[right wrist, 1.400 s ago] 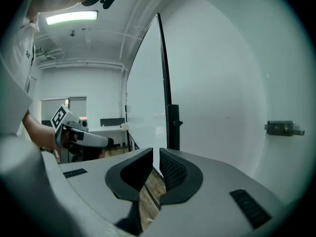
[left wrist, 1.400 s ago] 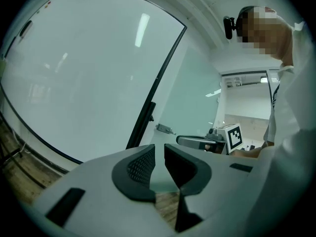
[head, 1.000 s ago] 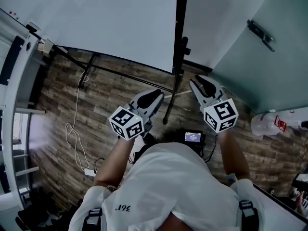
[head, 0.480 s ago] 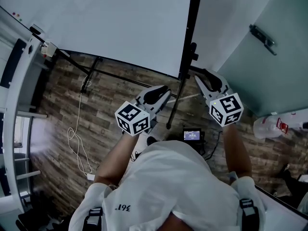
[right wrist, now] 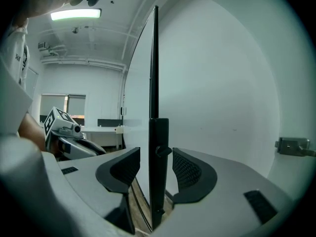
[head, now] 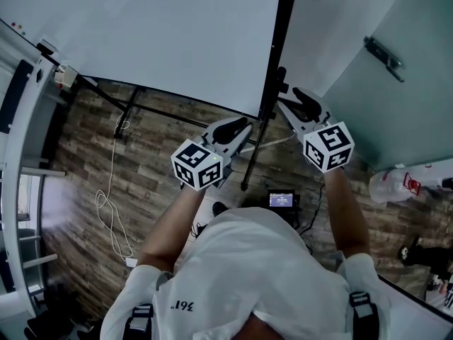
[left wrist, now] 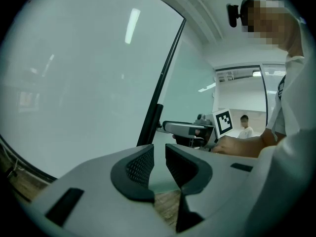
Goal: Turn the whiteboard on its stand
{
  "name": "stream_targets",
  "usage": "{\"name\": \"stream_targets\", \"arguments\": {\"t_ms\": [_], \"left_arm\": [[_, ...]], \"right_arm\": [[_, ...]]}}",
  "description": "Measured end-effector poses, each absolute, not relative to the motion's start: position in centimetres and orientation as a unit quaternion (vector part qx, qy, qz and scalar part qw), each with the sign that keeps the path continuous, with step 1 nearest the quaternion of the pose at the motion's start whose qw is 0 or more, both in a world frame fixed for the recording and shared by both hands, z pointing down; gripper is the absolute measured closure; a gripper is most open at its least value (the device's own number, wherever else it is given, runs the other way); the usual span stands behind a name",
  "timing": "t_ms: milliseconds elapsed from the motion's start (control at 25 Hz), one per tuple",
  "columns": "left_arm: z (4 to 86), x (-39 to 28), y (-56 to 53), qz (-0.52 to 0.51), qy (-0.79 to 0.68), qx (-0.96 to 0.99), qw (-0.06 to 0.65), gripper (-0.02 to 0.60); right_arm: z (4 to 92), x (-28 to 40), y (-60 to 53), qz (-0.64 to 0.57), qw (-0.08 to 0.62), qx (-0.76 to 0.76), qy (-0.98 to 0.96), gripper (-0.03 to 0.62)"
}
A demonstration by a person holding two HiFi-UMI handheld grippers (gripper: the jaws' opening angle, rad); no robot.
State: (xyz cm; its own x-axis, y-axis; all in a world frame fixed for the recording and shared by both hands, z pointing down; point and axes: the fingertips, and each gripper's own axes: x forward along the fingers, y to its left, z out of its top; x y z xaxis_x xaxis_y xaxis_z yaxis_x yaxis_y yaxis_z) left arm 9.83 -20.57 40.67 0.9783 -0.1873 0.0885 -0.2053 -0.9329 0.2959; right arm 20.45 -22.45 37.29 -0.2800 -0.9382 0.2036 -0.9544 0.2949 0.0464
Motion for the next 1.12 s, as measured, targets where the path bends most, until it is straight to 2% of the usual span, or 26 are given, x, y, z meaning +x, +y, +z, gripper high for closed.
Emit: {"name": "stream_targets", "arguments": {"t_ms": [240,760,1120], "left_arm": [[40.6,11.0,-21.8,0.024,-0.115,0.981,0.153,0.509],[40.5,12.6,-22.4,0.019,-0.155,0.976,0.153,0.508],[40.3,13.4,-22.2,0.013,-0.193,0.970,0.146,0.508]], "right_arm": [[36.9,19.9,-24.6,0.028,0.111,0.569,-0.814,0.365],[37.5,18.8,-27.6,0.041,0.119,0.528,-0.840,0.365],[38.9,17.5,-29.5,0.032,0.159,0.489,-0.857,0.367]]}}
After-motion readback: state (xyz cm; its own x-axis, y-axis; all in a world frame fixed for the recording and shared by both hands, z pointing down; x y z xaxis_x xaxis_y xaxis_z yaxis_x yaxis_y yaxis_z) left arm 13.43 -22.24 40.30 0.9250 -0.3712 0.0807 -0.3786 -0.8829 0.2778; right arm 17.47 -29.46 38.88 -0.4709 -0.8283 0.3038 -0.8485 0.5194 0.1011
